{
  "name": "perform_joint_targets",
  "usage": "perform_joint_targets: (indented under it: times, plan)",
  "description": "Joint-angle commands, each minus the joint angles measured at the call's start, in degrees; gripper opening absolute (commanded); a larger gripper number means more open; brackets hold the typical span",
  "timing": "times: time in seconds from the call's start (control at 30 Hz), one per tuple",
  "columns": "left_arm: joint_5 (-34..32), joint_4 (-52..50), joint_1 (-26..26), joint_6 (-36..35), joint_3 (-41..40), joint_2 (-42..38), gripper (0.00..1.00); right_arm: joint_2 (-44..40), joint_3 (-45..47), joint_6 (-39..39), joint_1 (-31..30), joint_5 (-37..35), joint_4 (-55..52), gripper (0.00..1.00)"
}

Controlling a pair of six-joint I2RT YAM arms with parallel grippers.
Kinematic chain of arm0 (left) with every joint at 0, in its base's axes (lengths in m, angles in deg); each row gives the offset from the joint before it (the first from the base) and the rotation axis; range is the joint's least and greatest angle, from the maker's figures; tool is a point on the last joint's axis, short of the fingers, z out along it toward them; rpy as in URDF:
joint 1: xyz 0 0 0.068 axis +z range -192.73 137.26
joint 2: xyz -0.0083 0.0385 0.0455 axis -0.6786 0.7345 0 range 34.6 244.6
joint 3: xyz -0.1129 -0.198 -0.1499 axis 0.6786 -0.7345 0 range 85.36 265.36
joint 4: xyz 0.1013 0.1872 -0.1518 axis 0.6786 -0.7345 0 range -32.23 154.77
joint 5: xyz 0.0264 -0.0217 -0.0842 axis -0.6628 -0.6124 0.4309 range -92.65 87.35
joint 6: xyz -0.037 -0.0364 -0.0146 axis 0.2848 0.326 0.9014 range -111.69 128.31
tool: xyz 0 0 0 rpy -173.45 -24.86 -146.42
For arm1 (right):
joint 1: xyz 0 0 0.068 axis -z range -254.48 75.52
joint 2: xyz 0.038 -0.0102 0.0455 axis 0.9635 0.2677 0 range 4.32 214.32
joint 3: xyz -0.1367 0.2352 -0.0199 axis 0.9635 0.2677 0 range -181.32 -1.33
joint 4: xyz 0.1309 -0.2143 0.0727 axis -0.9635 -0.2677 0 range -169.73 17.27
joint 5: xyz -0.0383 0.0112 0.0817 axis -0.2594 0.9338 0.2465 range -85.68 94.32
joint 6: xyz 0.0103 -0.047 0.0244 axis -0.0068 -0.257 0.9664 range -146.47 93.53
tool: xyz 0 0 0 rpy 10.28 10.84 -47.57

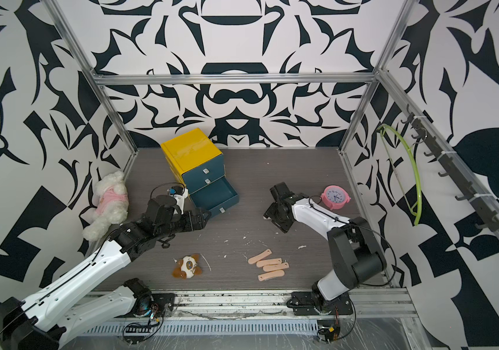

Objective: Place the fruit knives into the drawer by color
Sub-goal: Pick up the fruit knife from the center of the board.

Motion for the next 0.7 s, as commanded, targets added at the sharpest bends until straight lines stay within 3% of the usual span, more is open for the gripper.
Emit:
perform_joint_targets:
  times: [0.0,0.4,0.53,0.67]
  plan:
    - [1.7,1.8,-0.1,-0.1,-1.7,-0.9,0.99,1.1,-3.7,5.8,0.0,-3.9,1.0,0.68]
    - [2.9,2.5,-0.1,-0.5,-2.4,-1.6,0.99,9.8,-9.6,7.9,0.1,-6.2,-2.6,0.68]
    - [1.6,1.4,-0.1,-0.6,-2.3,-2.6,0.99,13.5,-13.8,4.6,0.6,-5.3,-6.7,0.66]
    - [-0.1,0.5,-0.1,-0.3,-2.5,-4.0,0.99,18.0,-19.2,-1.2,0.6,-3.8,-12.0,0.58]
